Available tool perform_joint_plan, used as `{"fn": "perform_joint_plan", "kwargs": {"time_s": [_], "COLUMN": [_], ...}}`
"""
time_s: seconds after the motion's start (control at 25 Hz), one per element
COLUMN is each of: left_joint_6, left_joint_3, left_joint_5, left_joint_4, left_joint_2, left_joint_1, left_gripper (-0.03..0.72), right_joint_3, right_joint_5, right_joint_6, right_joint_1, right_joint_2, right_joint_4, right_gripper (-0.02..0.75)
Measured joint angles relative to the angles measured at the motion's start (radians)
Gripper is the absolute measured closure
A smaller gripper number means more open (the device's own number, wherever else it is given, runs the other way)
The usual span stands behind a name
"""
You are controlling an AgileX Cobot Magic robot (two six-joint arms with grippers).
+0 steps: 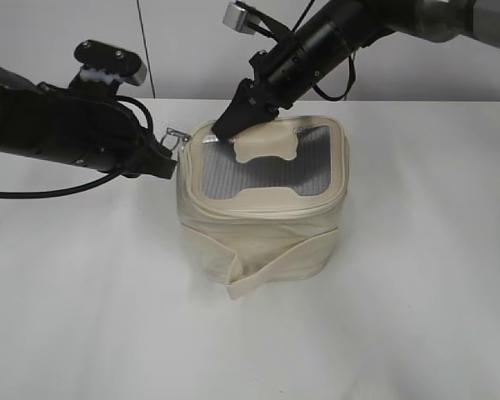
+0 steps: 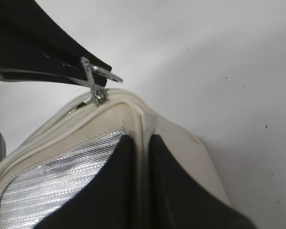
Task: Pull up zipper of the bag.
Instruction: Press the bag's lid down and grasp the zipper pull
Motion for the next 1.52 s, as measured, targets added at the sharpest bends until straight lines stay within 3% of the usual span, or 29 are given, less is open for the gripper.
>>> {"fn": "perform_joint_plan", "kwargs": {"time_s": [0.4,0.64,1.0,1.52], "left_joint_6": [0.000,0.000,-0.008,-0.046], "left_joint_3": [0.009,0.120,0.164,0.329], "left_joint_5": [0.016,0.003,0.046,0.105], "left_joint_4": [0.032,0.043,0.042,0.040], "left_joint_2": [-0.031,-0.108,-0.146,-0.279], "left_joint_1": [0.000,0.000,-0.001,-0.001], "left_gripper": [0.697,0.697,0.697,0.697], "right_joint_3": [0.000,0.000,-0.001,-0.003], "right_joint_5": [0.000,0.000,0.005,-0.011], "right_joint_6": [0.004,0.009,0.027,0.093], "right_joint_1": [0.000,0.000,0.007,0.002], "right_joint_2": [0.000,0.000,0.000,0.000], "right_joint_4": [0.000,-0.004,-0.012,-0.034], "right_gripper": [0.664,0.664,0.667,0.675]}}
